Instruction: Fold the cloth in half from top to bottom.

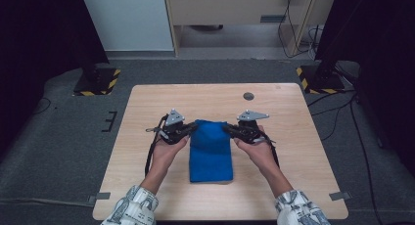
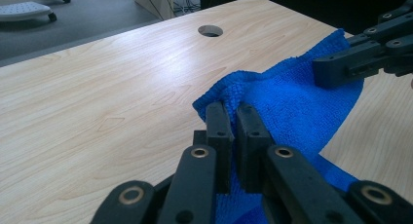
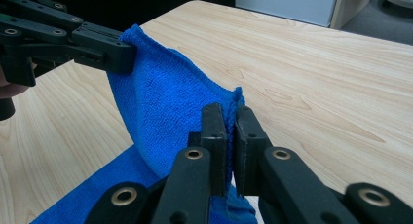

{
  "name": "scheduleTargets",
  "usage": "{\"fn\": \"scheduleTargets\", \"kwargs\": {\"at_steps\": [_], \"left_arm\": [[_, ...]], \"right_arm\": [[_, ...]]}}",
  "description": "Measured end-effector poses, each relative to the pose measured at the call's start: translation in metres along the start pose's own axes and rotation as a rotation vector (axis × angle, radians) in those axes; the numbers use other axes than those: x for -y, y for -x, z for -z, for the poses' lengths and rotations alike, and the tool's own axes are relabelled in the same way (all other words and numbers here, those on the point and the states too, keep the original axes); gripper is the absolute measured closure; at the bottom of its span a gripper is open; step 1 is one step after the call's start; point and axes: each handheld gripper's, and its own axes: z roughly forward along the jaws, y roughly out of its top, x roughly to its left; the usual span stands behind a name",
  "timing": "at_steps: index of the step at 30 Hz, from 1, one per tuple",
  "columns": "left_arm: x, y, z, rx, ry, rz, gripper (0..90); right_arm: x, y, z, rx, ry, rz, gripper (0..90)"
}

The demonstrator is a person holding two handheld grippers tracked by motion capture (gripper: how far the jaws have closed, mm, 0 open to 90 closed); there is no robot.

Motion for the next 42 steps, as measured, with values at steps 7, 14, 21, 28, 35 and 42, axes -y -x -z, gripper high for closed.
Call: {"fn": "scheduleTargets", "kwargs": {"at_steps": [7,14,21,28,35,42], "left_arm": [[0.001,0.002,0.004,0.004,0.007,0.005,85.9],[0.005,0.005,0.008,0.013,0.002,-0.009,85.8],[0.013,0.011,0.011,0.027,-0.012,-0.021,85.6],[0.021,0.016,0.013,0.038,-0.018,-0.026,85.5],[0.031,0.016,0.014,0.042,-0.016,-0.009,85.1],[0.037,0.017,0.016,0.043,-0.019,-0.003,84.6]], "right_arm": [[-0.002,-0.002,0.004,-0.005,0.010,-0.004,84.6],[0.003,-0.006,0.007,-0.017,0.003,0.000,84.4],[0.010,-0.009,0.010,-0.027,-0.010,0.007,84.0],[0.018,-0.010,0.010,-0.033,-0.026,0.013,83.7],[0.023,-0.013,0.010,-0.046,-0.032,0.006,83.6],[0.028,-0.016,0.009,-0.057,-0.040,0.009,83.8]]}}
